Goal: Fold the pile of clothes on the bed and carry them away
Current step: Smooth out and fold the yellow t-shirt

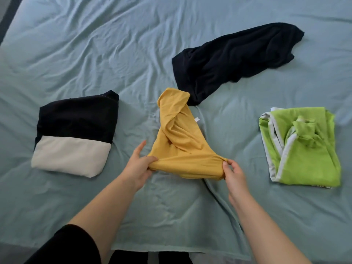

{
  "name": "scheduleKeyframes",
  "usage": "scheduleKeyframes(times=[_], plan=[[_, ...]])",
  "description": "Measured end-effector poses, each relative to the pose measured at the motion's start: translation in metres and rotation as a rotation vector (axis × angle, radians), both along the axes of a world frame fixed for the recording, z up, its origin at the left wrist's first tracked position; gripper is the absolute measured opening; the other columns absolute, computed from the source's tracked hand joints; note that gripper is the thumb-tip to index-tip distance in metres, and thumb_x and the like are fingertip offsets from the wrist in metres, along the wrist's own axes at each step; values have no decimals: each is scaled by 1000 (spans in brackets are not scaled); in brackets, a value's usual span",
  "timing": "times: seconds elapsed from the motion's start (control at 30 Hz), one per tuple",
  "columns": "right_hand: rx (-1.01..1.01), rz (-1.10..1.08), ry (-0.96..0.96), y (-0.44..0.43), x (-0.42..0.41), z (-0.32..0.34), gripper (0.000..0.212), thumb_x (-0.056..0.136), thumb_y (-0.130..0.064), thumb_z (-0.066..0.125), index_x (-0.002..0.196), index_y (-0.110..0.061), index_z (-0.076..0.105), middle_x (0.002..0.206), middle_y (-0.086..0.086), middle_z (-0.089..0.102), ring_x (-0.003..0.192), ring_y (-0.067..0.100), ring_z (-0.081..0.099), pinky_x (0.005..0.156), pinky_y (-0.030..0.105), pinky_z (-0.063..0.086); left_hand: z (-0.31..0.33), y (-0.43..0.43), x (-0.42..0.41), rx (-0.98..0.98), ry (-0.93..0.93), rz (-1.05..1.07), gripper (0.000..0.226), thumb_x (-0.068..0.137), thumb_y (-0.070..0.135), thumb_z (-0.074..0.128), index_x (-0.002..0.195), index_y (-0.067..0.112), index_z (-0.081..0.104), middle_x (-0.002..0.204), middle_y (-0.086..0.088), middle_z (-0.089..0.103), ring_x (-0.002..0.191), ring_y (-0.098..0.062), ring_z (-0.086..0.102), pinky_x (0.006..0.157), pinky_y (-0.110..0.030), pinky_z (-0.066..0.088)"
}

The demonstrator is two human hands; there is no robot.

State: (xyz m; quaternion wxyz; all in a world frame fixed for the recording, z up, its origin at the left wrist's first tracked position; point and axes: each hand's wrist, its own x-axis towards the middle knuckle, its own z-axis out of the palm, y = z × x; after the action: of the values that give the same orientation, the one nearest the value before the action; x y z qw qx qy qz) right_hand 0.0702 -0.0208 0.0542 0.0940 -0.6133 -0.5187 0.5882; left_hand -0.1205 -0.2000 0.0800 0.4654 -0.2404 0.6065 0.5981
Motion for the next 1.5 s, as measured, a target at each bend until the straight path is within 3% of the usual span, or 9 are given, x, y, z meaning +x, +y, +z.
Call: scheduleKeyframes(times=[0.13,0.37,0.47,0.57,0.77,1.03,1.17,1.33,1.5], plan=[[64,64,-163,-4,11,-11,10,96,-14,52,105,-17,57,96,7,62,95,27,60,79,30,43,0,5,17,-34,-116,-49,80,89,-7,57,152,26,21,141,-16,48,97,-25,64,60,-31,56],[382,852,80,-70,-11,15,65,77,-22,70,137,-21,47,131,-13,50,120,2,46,103,18,35,15,28,59,-10,130,-185,37,93,2,54,119,27,63,95,-3,72,83,-15,68,75,-30,56],[342,615,145,-84,-24,19,67,81,-9,63,141,-31,43,137,-17,48,126,-1,45,105,19,36,24,32,66,-15,251,-380,31,93,10,51,108,26,73,92,8,75,90,-6,69,79,-21,52],[205,303,145,-74,-37,29,45,85,-1,54,113,-36,64,107,-10,70,97,7,65,84,28,52,32,23,56,0,394,-567,43,85,4,48,113,30,69,86,18,71,76,1,63,69,-8,44],[-12,340,268,-51,-53,57,29,91,-1,47,73,-18,63,61,-1,58,52,5,49,49,19,43,18,19,34,-321,979,-997,25,80,25,70,105,26,66,104,5,50,106,-15,44,93,-26,37],[-87,497,218,6,-40,74,9,92,-16,61,90,-13,69,81,3,69,74,11,61,72,24,50,18,34,16,-152,650,-762,10,89,24,57,83,20,50,61,0,53,49,-7,44,53,-24,36],[154,569,91,29,-37,69,13,92,-16,61,79,-19,65,68,-4,61,61,5,51,56,12,41,21,16,5,-76,579,-938,30,78,48,73,84,24,55,51,13,47,47,-4,41,46,-16,33],[341,665,22,36,-33,60,18,94,-16,57,79,-27,57,65,-2,58,54,2,45,51,13,35,23,-3,-9,-221,761,-1376,43,70,52,77,73,17,53,64,7,46,59,-8,43,57,-24,34],[386,597,-59,42,-27,54,8,98,-21,48,94,-18,54,72,-5,52,63,5,46,55,10,35,24,-16,-27,-87,563,-1013,8,83,23,71,86,20,64,84,5,72,78,-8,65,77,-24,44]])
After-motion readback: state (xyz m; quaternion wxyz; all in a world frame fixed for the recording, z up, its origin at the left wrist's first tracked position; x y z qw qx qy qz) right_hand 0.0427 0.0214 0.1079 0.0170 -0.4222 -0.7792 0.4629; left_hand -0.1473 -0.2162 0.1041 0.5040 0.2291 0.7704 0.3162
